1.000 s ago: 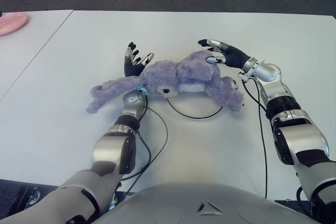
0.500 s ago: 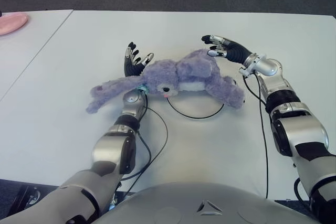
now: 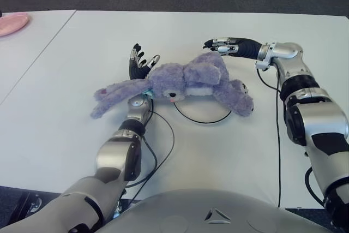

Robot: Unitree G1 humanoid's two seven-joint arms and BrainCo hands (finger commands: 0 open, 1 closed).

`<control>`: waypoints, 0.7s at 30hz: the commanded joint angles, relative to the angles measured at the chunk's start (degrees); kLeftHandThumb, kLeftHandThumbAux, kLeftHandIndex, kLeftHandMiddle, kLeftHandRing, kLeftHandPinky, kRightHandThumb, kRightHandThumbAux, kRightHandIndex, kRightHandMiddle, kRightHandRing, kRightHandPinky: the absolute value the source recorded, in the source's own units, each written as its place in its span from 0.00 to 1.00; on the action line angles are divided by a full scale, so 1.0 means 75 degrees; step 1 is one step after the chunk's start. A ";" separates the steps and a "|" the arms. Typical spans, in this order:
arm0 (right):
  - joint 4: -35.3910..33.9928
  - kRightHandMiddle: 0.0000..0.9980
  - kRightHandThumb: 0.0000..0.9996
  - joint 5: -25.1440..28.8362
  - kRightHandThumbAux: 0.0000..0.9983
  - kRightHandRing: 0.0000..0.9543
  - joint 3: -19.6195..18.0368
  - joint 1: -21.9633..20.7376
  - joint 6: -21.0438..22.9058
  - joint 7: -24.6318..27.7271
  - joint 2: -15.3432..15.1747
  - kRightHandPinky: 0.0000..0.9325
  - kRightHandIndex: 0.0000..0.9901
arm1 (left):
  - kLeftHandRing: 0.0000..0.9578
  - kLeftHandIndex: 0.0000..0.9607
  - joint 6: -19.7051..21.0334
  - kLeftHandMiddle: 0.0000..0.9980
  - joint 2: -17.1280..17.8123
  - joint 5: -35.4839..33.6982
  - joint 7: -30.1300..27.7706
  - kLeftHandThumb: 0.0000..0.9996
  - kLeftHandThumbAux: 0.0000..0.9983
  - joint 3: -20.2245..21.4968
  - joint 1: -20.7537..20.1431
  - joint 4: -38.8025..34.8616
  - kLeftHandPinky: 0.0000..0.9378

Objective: Put the doll into the plate.

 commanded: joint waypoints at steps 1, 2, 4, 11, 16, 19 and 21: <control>-0.0431 0.00 0.27 0.1013 0.31 0.00 -0.0782 -0.0388 0.0241 0.1647 -0.0472 0.00 0.00 | 0.11 0.05 0.0572 0.09 -0.0684 0.0039 -0.0094 0.00 0.70 0.0000 0.1953 0.1425 0.17; -0.0530 0.00 0.27 0.1099 0.31 0.00 -0.0844 -0.0347 0.0179 0.1726 -0.0478 0.00 0.00 | 0.11 0.05 0.0573 0.09 -0.0685 0.0042 -0.0088 0.00 0.70 -0.0002 0.1955 0.1425 0.17; -0.1020 0.00 0.28 0.1513 0.29 0.00 -0.1140 0.0051 -0.0601 0.1886 -0.0418 0.00 0.00 | 0.11 0.05 0.0567 0.09 -0.0678 0.0043 -0.0085 0.00 0.70 -0.0003 0.1964 0.1424 0.17; -0.3080 0.00 0.25 0.2525 0.26 0.00 -0.1594 0.1454 -0.2728 0.2013 -0.0086 0.00 0.00 | 0.11 0.05 0.0548 0.09 -0.0662 0.0031 -0.0134 0.00 0.72 0.0006 0.1974 0.1421 0.17; -0.3479 0.00 0.25 0.2585 0.23 0.00 -0.1430 0.1624 -0.2843 0.1988 -0.0121 0.00 0.00 | 0.11 0.05 0.0568 0.09 -0.0655 0.0006 -0.0161 0.00 0.74 0.0030 0.1954 0.1423 0.18; -0.3557 0.00 0.24 0.2541 0.22 0.00 -0.1338 0.1658 -0.2987 0.1954 -0.0143 0.00 0.00 | 0.11 0.05 0.0567 0.09 -0.0654 0.0006 -0.0156 0.00 0.74 0.0032 0.1953 0.1421 0.18; -0.3569 0.00 0.24 0.2515 0.22 0.00 -0.1259 0.1658 -0.3016 0.2002 -0.0165 0.00 0.00 | 0.11 0.05 0.0577 0.09 -0.0650 0.0008 -0.0148 0.00 0.74 0.0032 0.1949 0.1423 0.18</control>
